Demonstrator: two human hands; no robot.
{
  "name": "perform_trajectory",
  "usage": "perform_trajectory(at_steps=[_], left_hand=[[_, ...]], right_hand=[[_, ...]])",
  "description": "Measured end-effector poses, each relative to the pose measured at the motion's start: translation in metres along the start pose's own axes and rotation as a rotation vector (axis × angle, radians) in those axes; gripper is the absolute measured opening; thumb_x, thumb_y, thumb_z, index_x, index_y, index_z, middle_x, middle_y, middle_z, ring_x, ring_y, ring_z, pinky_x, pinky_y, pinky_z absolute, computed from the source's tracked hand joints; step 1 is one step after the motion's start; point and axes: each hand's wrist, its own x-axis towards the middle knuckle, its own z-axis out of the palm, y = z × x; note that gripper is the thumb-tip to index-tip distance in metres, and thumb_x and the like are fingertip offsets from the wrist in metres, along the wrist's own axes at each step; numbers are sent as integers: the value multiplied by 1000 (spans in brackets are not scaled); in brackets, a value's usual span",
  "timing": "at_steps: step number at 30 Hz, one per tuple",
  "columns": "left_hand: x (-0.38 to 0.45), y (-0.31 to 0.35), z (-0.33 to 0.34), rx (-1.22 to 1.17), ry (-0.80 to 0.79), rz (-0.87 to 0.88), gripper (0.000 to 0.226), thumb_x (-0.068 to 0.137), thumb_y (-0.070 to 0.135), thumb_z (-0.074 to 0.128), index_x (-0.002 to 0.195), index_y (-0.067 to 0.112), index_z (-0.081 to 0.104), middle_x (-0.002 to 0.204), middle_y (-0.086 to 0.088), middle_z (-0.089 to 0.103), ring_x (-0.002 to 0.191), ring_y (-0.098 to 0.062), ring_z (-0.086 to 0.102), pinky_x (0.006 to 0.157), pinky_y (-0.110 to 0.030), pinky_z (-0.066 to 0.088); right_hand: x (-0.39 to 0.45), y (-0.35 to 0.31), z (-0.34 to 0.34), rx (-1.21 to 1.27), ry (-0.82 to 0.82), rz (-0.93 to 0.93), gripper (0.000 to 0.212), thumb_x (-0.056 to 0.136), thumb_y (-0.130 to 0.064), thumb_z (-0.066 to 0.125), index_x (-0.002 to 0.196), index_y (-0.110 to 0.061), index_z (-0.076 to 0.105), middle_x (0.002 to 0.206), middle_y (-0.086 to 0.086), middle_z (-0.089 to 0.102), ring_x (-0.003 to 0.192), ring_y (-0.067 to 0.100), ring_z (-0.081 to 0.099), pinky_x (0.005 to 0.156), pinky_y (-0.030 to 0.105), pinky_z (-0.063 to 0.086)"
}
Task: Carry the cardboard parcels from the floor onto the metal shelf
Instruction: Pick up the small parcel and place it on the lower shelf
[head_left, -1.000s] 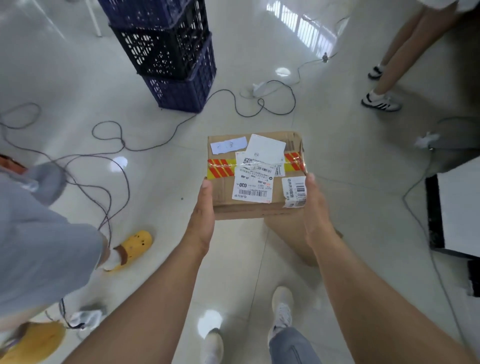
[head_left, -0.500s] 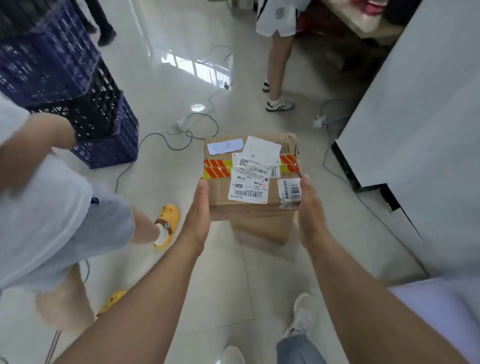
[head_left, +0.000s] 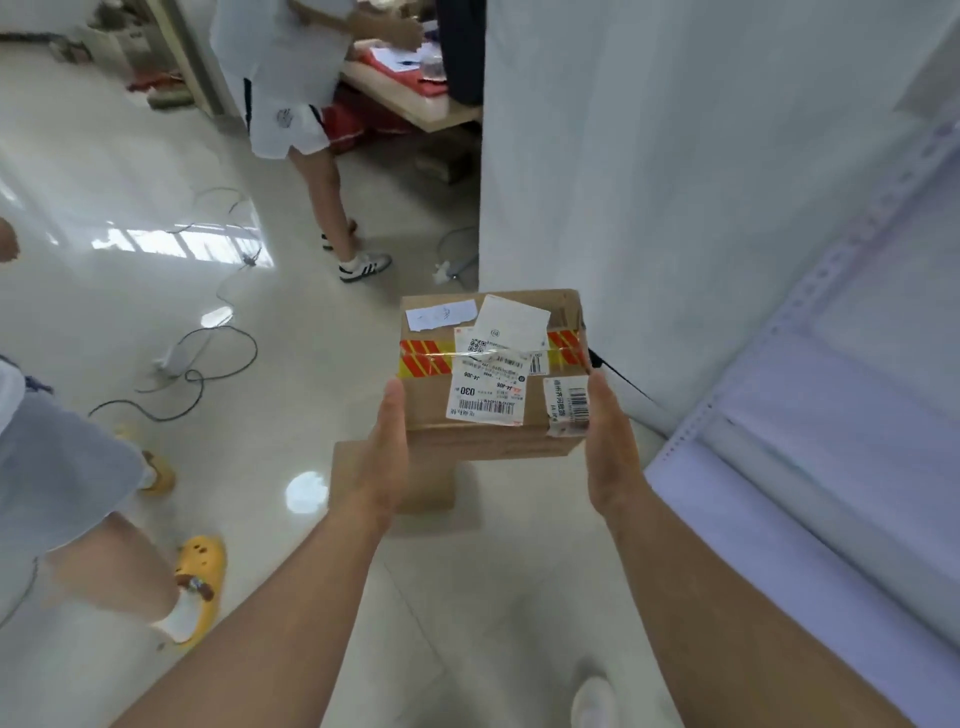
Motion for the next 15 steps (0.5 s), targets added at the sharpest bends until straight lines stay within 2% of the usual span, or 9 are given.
perform_trajectory(at_steps=[2,4,6,7,8,10,12,13,15], left_hand=[[-7,12,36,-7,-97,75,62,97,63,15,123,35,64,117,17,71,110,11,60,96,-11,39],[-12,18,70,-10,-184,113,53,102,51,15,116,34,63,110,19,71,102,12,61,89,-9,40],[-13,21,98,-11,-272,134,53,100,57,18,117,36,62,118,14,69,113,4,57,100,-19,36],[-12,21,111,-5,-314,131,56,95,63,20,121,37,62,124,12,68,119,-1,56,105,-24,34],[-9,20,123,25,-340,126,59,92,66,21,124,38,61,127,11,67,122,-3,55,107,-26,32],[-10,19,149,62,-402,136,56,96,63,18,126,39,59,123,16,67,119,3,55,101,-20,34],[-15,19,175,87,-494,146,55,100,55,14,132,37,55,121,20,66,115,10,54,92,-11,35],[-16,18,188,97,-531,150,55,101,54,13,134,37,53,121,21,65,113,12,54,90,-9,35],[-17,15,210,125,-591,151,53,101,53,13,132,39,54,117,25,65,108,16,54,88,-8,35]], right_hand=[[-5,-3,-30,20,77,-5,47,97,-46,31,108,-16,65,101,4,71,91,18,63,75,21,42],[-11,-6,-58,49,166,0,46,95,-49,34,103,-19,68,100,5,72,88,21,63,84,31,48],[-19,-7,-87,102,225,27,41,93,-50,38,94,-25,71,103,5,72,91,22,65,93,38,48],[-23,-6,-100,128,247,33,41,91,-53,40,96,-28,72,110,5,72,101,24,65,98,41,45],[-27,-6,-113,137,293,38,42,91,-55,40,106,-29,70,120,5,68,113,25,62,100,38,42],[-35,-4,-140,118,397,21,51,94,-52,36,128,-20,57,132,4,60,123,22,55,94,29,39],[-41,-1,-163,138,442,20,50,96,-49,33,123,-17,60,124,2,65,108,12,63,88,23,45],[-44,2,-174,142,462,31,49,97,-49,33,118,-17,63,117,2,69,97,6,64,79,19,47],[-51,5,-191,135,527,36,49,97,-50,31,114,-18,65,110,1,71,90,2,64,68,15,43]])
